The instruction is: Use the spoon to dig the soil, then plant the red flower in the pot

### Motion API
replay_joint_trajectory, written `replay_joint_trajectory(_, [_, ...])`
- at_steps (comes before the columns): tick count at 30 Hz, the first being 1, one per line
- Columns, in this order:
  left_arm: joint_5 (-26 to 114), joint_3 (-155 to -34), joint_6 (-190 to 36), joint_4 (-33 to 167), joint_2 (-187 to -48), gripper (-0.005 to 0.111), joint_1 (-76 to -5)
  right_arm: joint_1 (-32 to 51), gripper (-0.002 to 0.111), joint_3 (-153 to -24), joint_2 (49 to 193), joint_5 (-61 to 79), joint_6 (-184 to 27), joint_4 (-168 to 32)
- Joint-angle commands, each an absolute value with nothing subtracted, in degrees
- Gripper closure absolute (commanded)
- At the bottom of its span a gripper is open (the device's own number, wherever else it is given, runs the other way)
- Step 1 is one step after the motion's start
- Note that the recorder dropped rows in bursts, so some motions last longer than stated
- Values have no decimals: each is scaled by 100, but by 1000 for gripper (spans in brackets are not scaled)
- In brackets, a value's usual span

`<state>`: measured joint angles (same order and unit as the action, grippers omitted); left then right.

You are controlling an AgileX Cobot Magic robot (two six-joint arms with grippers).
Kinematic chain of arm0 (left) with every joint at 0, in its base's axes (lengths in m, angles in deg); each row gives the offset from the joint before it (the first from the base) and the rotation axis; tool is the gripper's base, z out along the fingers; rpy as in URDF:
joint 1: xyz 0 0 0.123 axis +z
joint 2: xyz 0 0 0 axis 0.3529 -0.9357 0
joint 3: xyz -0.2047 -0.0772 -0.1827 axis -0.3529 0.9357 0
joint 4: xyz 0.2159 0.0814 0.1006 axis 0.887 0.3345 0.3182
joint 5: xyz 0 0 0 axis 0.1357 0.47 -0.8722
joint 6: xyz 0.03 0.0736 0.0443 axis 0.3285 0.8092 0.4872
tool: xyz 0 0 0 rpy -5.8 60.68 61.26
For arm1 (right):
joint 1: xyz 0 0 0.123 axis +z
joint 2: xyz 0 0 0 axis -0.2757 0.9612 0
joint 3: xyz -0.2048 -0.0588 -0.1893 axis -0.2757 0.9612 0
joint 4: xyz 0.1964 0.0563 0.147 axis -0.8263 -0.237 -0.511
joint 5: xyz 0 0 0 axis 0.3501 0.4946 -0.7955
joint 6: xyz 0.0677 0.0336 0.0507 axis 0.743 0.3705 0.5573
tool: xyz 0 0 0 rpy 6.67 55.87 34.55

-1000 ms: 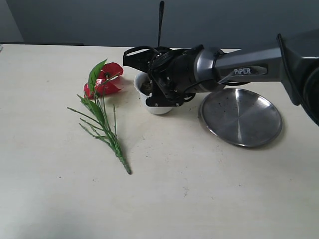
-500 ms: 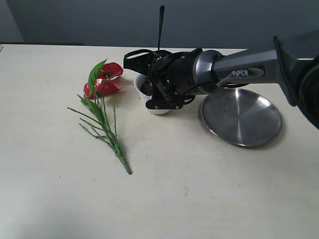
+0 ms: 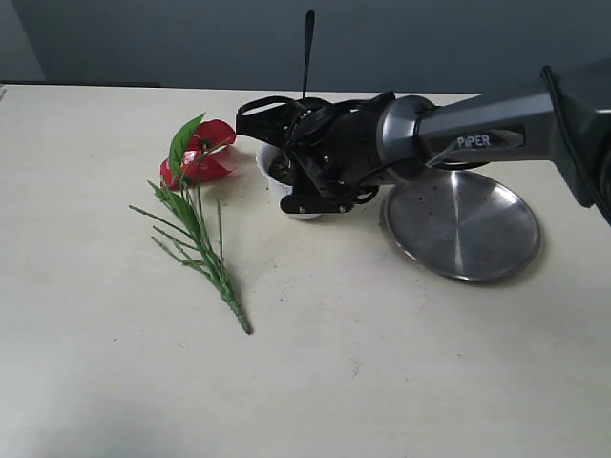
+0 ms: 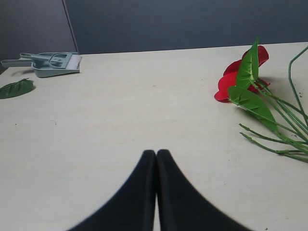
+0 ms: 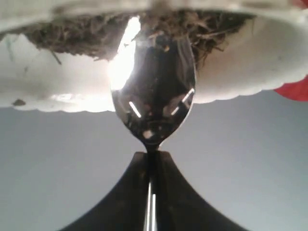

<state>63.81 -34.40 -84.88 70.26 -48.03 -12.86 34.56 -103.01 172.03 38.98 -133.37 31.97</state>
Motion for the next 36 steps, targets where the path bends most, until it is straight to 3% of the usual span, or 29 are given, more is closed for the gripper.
replay_joint_trajectory(1, [6348, -3410, -8492, 7064, -4766, 106, -1288, 3538, 109, -10268, 17123, 3996, -13361, 3221])
replay_joint_trajectory(36, [6348, -3410, -8492, 7064, -4766, 106, -1288, 3249, 109, -10793, 17361, 3918, -13803, 3221])
